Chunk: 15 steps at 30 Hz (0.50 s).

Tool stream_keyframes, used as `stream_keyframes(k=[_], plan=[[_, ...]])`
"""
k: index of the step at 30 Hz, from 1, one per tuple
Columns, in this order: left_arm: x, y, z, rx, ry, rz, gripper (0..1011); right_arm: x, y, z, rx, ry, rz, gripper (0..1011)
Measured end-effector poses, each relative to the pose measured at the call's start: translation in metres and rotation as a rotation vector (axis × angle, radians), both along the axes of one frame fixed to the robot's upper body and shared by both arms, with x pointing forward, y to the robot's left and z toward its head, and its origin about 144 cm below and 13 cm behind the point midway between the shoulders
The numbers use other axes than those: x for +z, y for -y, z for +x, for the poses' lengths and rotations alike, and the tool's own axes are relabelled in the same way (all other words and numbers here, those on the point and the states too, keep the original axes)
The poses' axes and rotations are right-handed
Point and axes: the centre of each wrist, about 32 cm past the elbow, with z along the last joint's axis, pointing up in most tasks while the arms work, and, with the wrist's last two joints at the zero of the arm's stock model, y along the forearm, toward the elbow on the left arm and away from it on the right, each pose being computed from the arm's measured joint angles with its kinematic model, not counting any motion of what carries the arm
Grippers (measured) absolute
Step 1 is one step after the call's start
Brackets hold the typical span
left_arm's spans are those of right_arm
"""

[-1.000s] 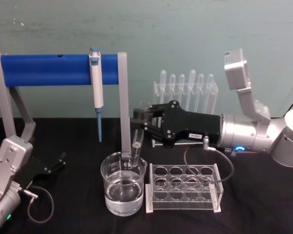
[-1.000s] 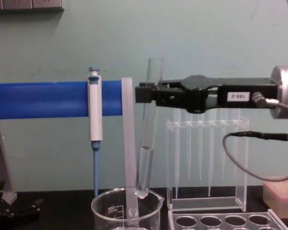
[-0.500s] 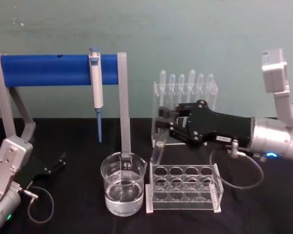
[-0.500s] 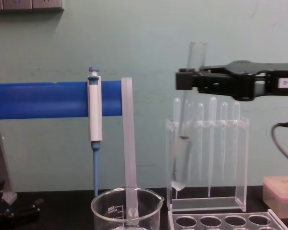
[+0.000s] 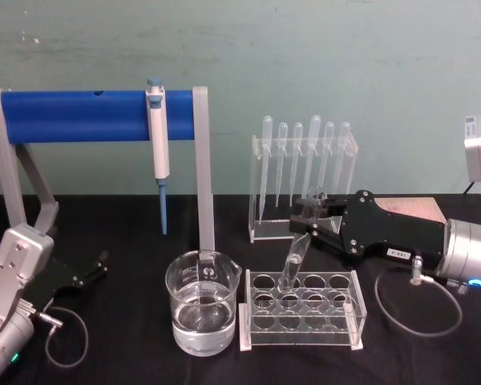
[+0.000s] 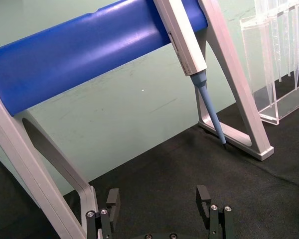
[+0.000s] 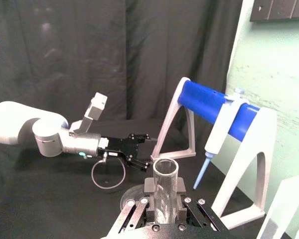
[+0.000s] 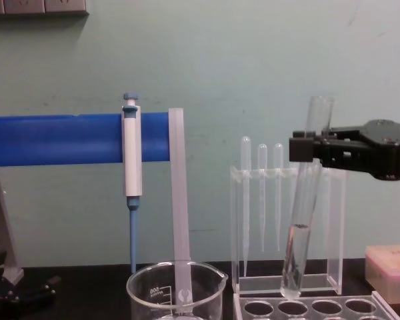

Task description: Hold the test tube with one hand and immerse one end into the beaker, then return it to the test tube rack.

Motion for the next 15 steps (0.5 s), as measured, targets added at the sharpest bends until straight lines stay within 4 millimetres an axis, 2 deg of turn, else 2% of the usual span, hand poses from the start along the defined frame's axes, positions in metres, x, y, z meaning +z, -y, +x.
stream_keyframes(k=[15], plan=[[0.000, 0.000, 0.000, 0.000, 0.000, 0.000, 1000, -0.021, 0.009, 0.006, -0.035, -0.029, -0.008, 228]])
